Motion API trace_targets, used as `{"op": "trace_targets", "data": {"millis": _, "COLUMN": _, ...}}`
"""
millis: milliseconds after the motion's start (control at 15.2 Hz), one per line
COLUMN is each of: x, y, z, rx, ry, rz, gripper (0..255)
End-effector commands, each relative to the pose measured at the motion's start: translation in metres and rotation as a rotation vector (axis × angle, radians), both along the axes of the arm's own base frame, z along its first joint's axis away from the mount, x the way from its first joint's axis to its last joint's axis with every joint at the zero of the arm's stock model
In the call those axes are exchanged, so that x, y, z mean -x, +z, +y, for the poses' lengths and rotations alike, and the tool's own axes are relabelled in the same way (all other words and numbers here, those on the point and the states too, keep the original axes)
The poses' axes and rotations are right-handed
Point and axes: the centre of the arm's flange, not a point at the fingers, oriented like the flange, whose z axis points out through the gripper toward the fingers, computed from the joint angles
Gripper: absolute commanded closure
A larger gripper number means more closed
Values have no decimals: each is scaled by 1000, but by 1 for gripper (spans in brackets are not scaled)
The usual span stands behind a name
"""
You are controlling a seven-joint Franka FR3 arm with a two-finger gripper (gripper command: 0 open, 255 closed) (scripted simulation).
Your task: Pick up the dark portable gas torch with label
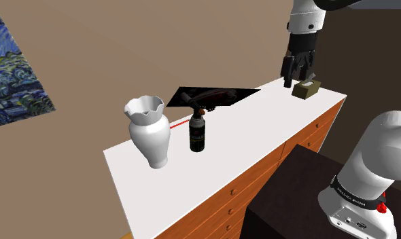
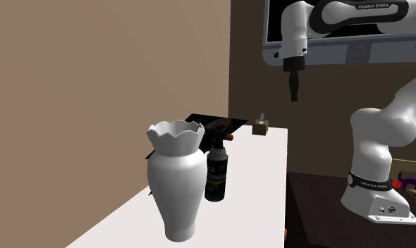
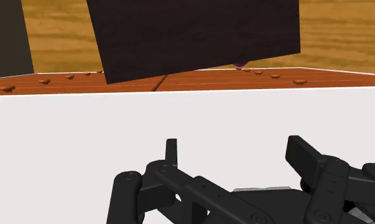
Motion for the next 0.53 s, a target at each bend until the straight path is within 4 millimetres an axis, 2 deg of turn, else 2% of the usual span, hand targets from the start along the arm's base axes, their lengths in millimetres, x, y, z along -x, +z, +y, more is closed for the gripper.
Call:
{"op": "trace_targets", "data": {"millis": 0, "x": 0, "y": 0, "z": 0, "rx": 0, "ry": 0, "rz": 0, "gripper": 0}}
{"op": "trace_targets", "data": {"millis": 462, "x": -68, "y": -18, "z": 57, "rx": -11, "ry": -4, "rz": -5, "gripper": 0}}
